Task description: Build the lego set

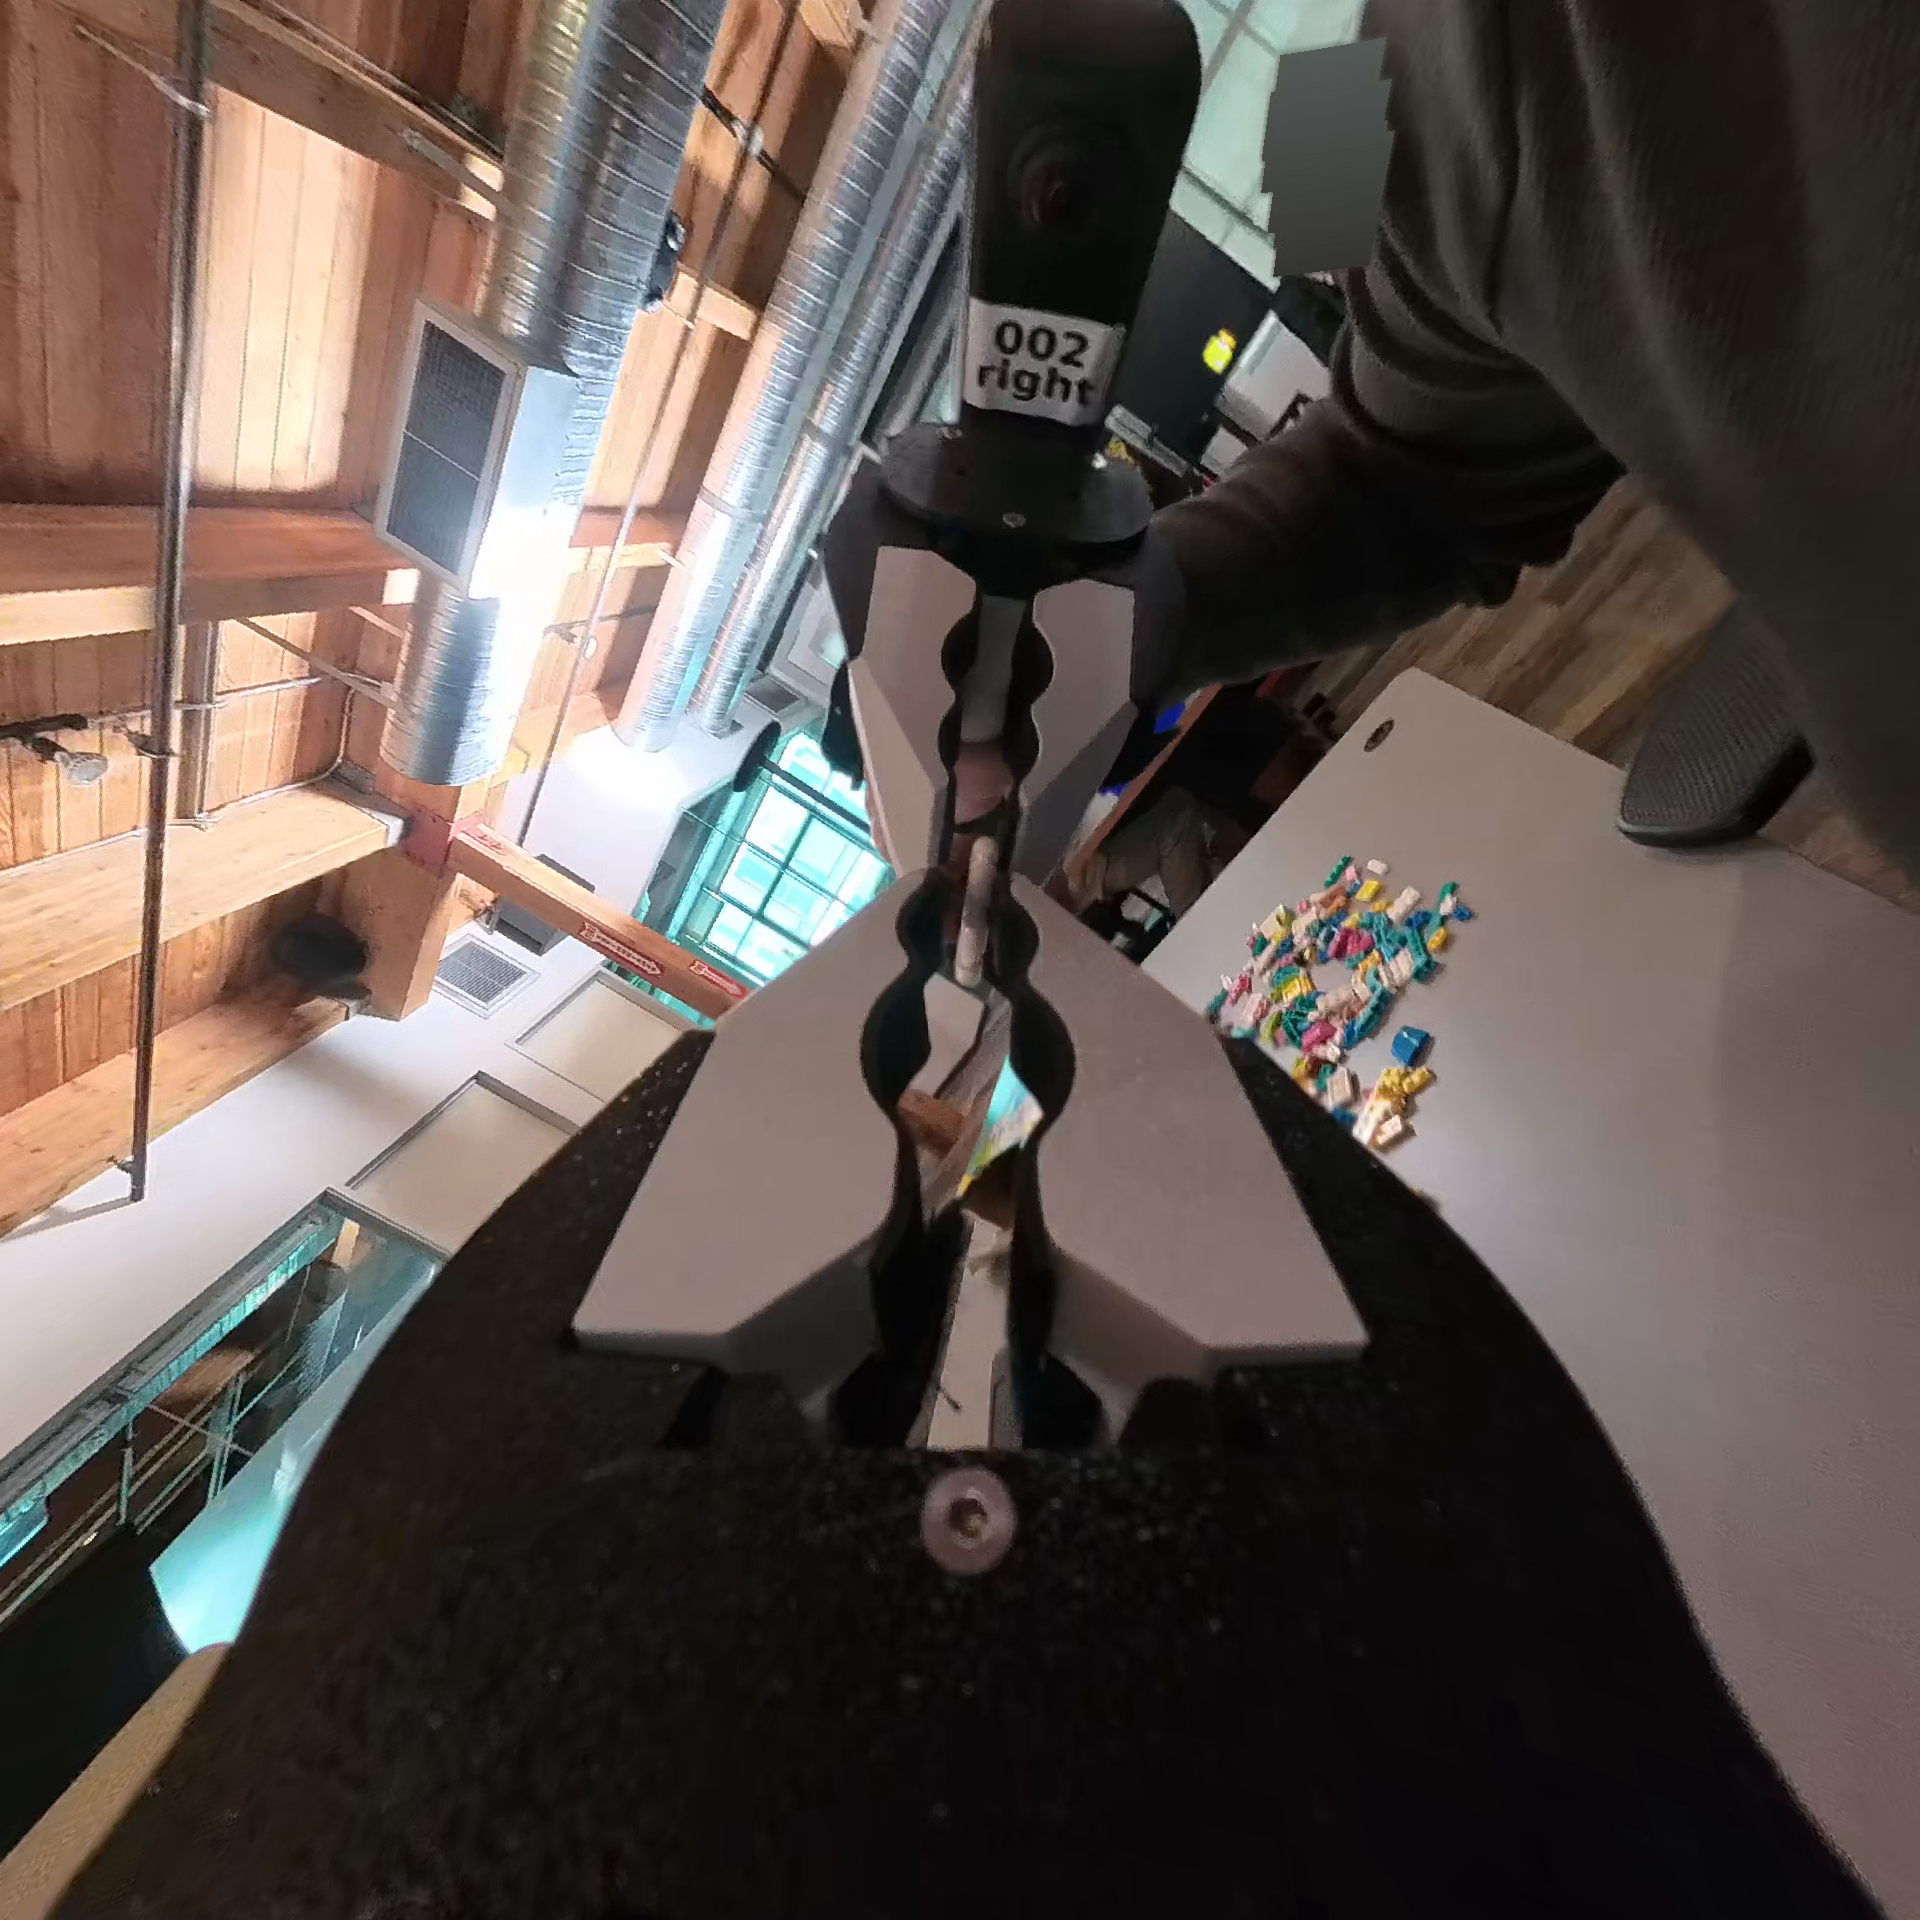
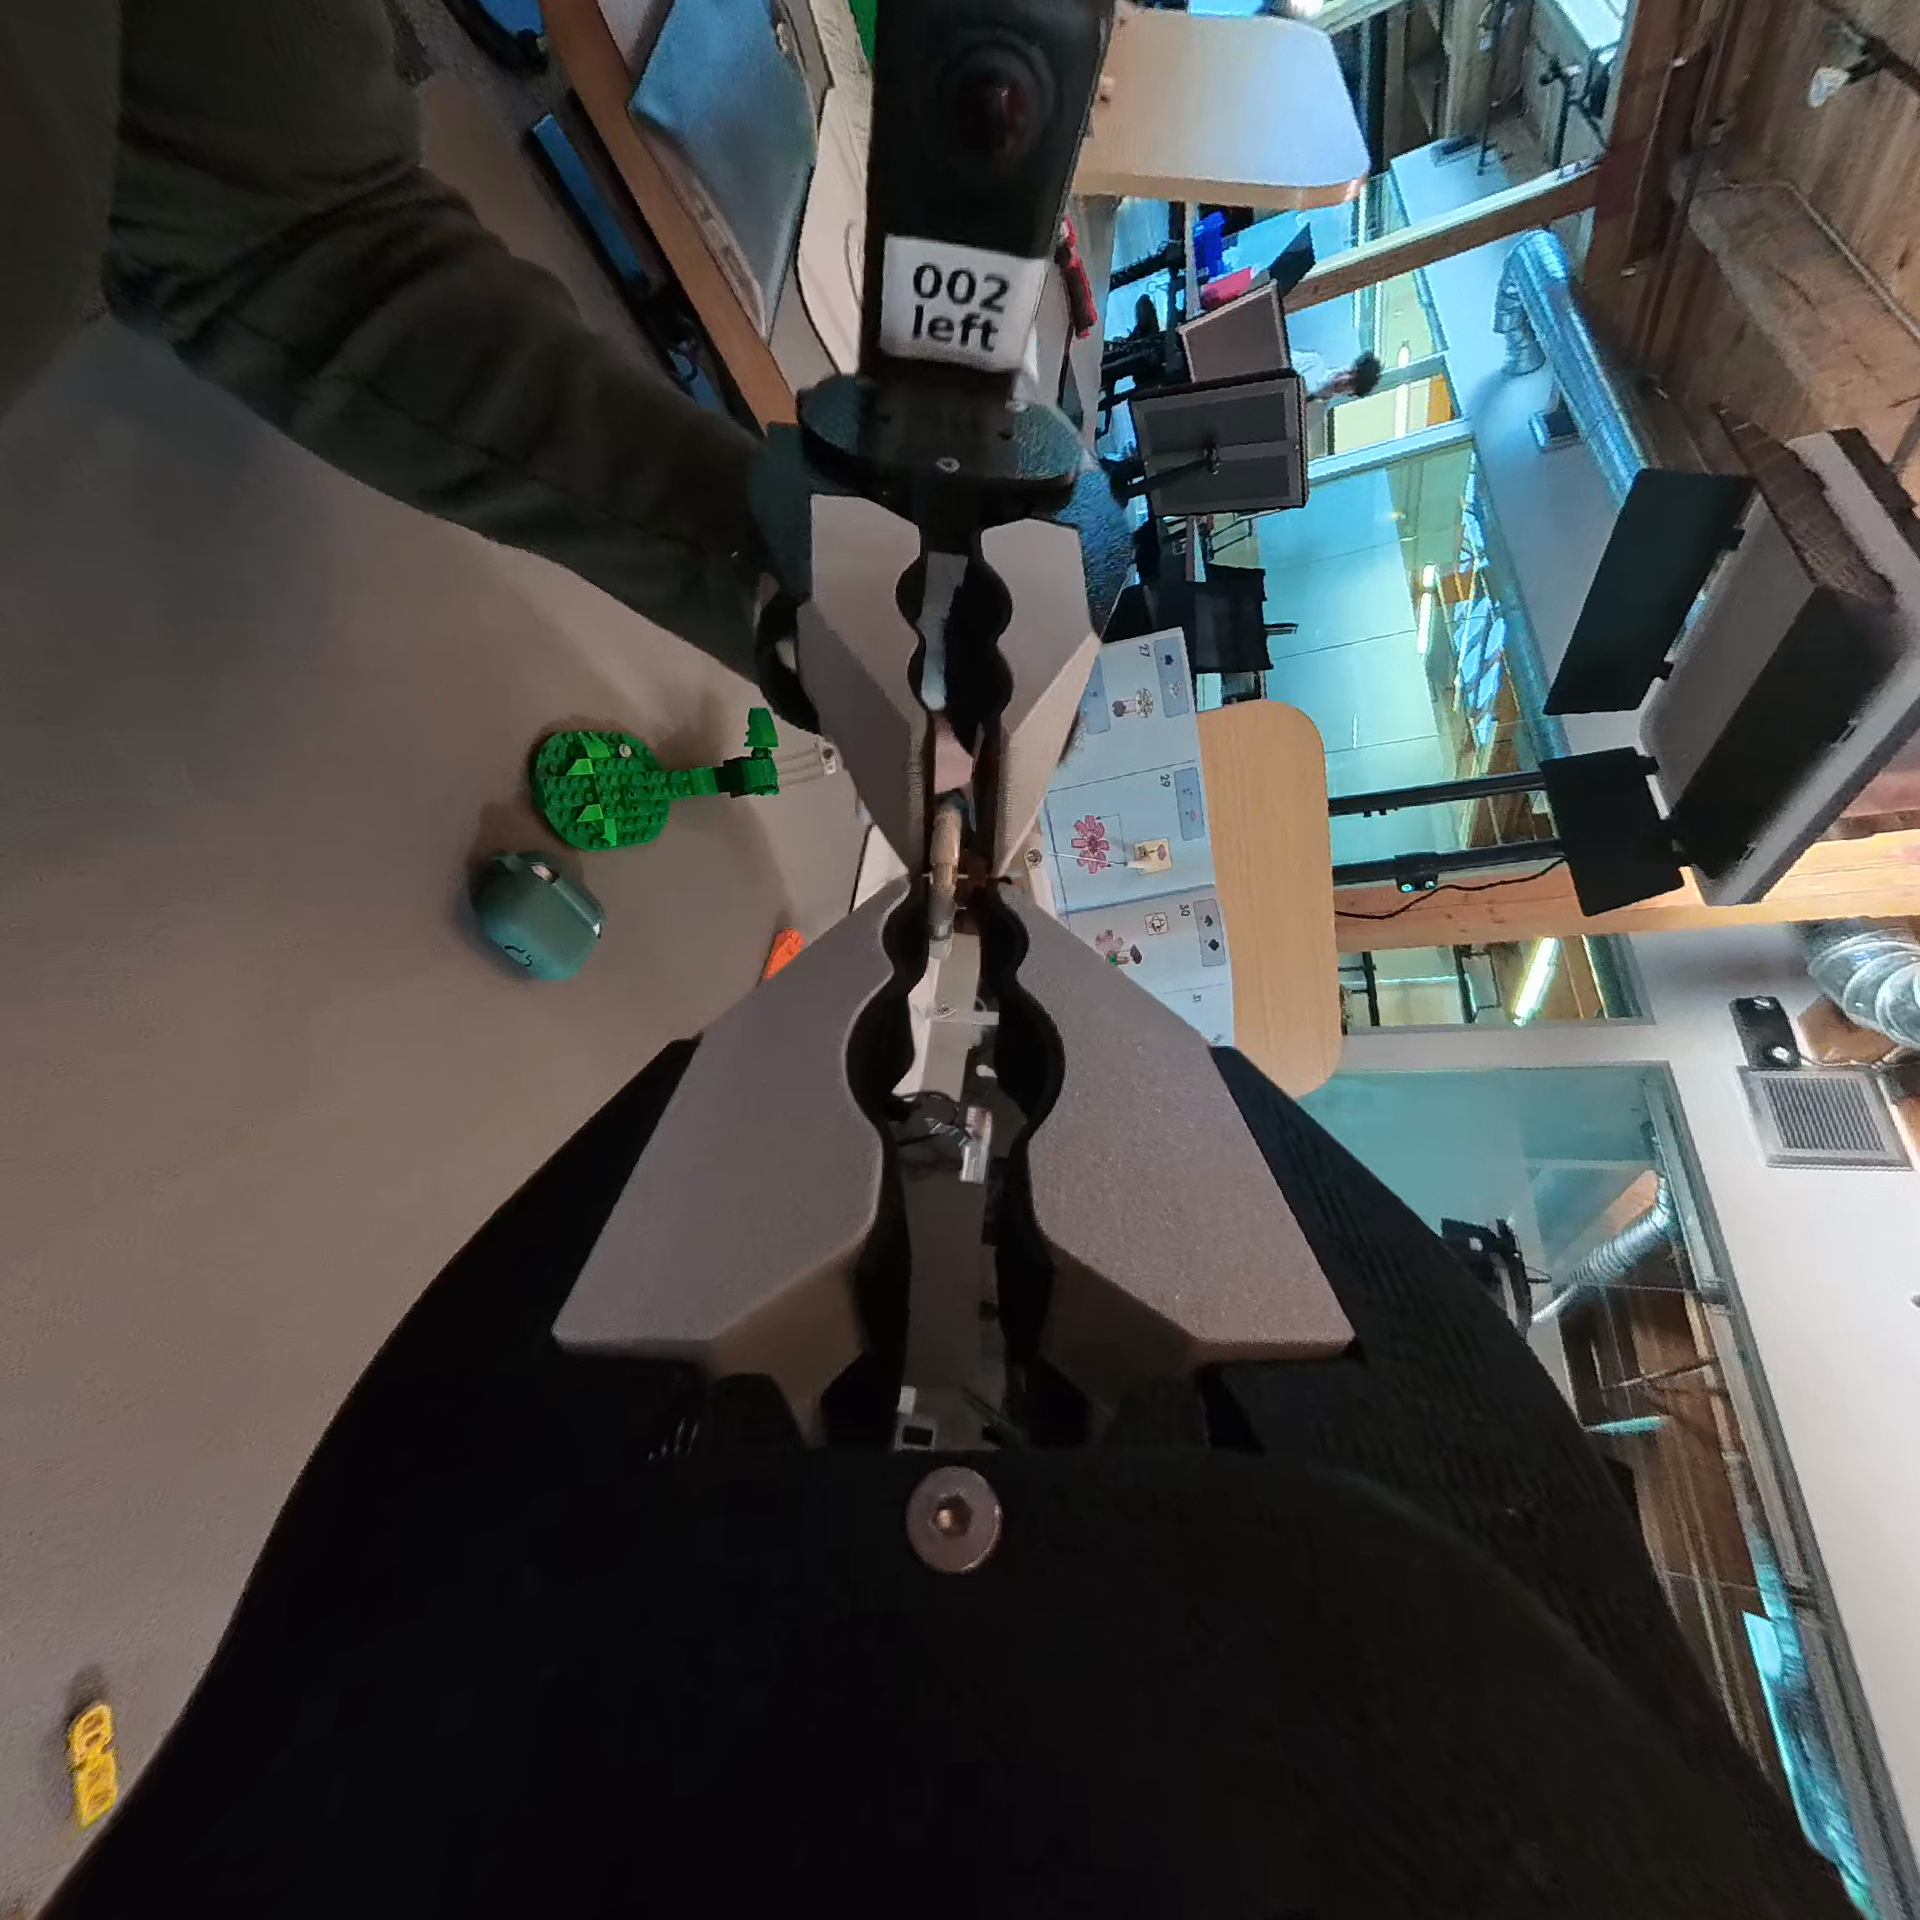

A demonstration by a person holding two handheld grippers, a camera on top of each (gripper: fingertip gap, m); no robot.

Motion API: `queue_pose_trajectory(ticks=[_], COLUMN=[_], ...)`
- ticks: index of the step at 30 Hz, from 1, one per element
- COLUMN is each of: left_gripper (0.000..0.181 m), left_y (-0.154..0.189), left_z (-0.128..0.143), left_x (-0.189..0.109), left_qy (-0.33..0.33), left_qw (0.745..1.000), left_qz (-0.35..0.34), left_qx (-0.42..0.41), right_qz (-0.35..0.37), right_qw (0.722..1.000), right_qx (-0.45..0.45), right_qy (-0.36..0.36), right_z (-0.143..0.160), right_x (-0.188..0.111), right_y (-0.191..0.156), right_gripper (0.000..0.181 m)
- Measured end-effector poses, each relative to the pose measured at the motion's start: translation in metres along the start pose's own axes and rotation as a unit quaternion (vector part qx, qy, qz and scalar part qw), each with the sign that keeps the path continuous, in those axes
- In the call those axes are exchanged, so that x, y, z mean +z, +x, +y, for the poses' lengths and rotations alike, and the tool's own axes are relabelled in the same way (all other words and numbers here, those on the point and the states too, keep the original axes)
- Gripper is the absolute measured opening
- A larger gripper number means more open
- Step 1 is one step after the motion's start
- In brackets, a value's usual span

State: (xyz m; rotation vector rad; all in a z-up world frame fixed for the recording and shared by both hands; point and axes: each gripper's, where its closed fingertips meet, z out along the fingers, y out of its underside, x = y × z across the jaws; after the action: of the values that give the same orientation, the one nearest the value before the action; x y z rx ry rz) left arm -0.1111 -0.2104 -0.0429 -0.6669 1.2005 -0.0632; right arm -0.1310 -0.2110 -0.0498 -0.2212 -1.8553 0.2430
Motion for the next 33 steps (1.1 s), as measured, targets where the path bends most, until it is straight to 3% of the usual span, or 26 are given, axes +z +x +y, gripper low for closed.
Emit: queue_pose_trajectory(ticks=[3, 7, 10, 19, 23, 26, 30, 33], left_gripper=[0.007, 0.017, 0.0, 0.001, 0.015, 0.002, 0.001, 0.001], left_y=[-0.004, -0.012, -0.015, -0.008, -0.003, -0.001, 0.0, -0.001], left_z=[-0.002, 0.006, 0.004, 0.007, 0.004, 0.001, 0.0, 0.007], left_x=[-0.001, -0.008, -0.012, -0.009, -0.009, -0.005, -0.005, -0.005], left_qy=[0.025, 0.012, 0.015, -0.007, 0.003, 0.009, 0.011, -0.025], left_qw=[0.999, 0.999, 0.999, 0.999, 1.0, 0.999, 0.997, 0.996], left_qz=[-0.023, -0.037, -0.045, -0.034, -0.01, -0.018, -0.019, -0.017], left_qx=[0.005, 0.002, 0.006, 0.038, 0.018, 0.036, 0.073, 0.079], right_qz=[0.01, 0.021, 0.021, 0.021, 0.024, 0.022, 0.018, 0.021], right_qw=[1.0, 1.0, 1.0, 0.999, 0.999, 0.999, 0.999, 0.999], right_qx=[-0.007, -0.009, -0.015, -0.02, -0.014, -0.015, -0.016, -0.048], right_qy=[0.003, 0.009, 0.011, 0.019, 0.027, 0.029, 0.029, -0.008], right_z=[0.0, -0.001, -0.003, -0.006, -0.007, -0.007, -0.008, 0.0], right_x=[0.0, -0.004, -0.006, -0.007, -0.009, -0.007, -0.006, -0.004], right_y=[0.002, 0.004, 0.003, 0.001, 0.002, 0.002, 0.001, 0.001], right_gripper=[0.008, 0.008, 0.008, 0.008, 0.008, 0.008, 0.008, 0.008])
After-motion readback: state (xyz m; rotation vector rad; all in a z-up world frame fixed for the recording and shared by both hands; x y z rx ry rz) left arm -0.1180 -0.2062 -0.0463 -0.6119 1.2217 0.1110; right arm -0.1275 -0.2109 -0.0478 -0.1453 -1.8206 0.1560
